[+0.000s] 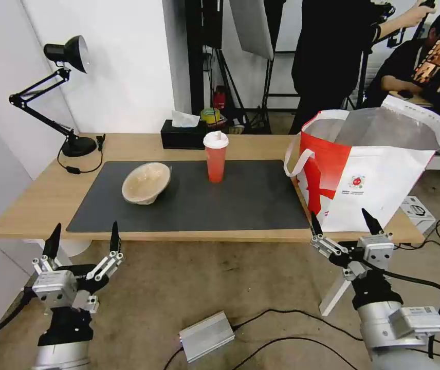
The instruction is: Pick up the trash from the table and place it into the takeout bag.
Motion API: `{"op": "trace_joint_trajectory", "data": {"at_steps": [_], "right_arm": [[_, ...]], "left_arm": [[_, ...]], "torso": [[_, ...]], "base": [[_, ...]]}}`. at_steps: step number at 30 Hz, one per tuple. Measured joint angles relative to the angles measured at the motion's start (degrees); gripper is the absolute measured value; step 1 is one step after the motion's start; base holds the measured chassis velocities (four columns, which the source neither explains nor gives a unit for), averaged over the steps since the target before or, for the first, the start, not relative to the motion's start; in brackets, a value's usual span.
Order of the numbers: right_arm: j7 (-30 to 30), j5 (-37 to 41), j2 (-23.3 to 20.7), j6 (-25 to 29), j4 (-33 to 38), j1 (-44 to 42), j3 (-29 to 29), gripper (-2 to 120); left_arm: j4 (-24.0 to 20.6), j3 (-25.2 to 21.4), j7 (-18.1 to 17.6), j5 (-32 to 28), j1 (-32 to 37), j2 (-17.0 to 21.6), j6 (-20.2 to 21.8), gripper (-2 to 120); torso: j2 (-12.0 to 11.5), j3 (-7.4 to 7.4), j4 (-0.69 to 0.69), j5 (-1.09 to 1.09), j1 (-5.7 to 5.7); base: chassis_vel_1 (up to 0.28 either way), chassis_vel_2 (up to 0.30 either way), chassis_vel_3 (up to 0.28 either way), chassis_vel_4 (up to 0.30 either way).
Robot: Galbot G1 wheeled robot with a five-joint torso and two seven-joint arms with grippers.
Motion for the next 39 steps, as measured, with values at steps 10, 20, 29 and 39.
{"op": "trace_joint_trajectory", "data": {"at_steps": [10, 20, 29, 39], "right_arm": [[0.01, -2.23, 1.17, 1.09, -0.05, -0.59, -2.84, 100], [-0.08, -2.44, 0.93, 1.09, -0.09, -0.72, -3.1, 100], [-0.16, -2.42, 0.56, 1.03, -0.1, -0.86, -3.6, 100], [-1.79, 5.48, -3.87, -4.23, -0.1, 1.82, -2.96, 100]], "left_arm": [[-0.37, 1.4, -1.33, 1.7, 0.22, -0.11, 0.36, 100], [-0.54, 1.03, -1.46, 1.58, 0.36, 0.06, 0.46, 100], [-0.73, 0.4, -1.48, 1.3, 0.46, 0.29, 0.52, 100], [-0.87, -1.33, -1.32, -0.44, -0.96, 2.07, 2.45, 100]], "torso": [[0.0, 0.0, 0.0, 0.0, 0.0], [0.0, 0.0, 0.0, 0.0, 0.0], [0.0, 0.0, 0.0, 0.0, 0.0], [0.0, 0.01, 0.0, 0.0, 0.0]], "base": [[0.0, 0.0, 0.0, 0.0], [0.0, 0.0, 0.0, 0.0], [0.0, 0.0, 0.0, 0.0], [0.0, 0.0, 0.0, 0.0]]}}
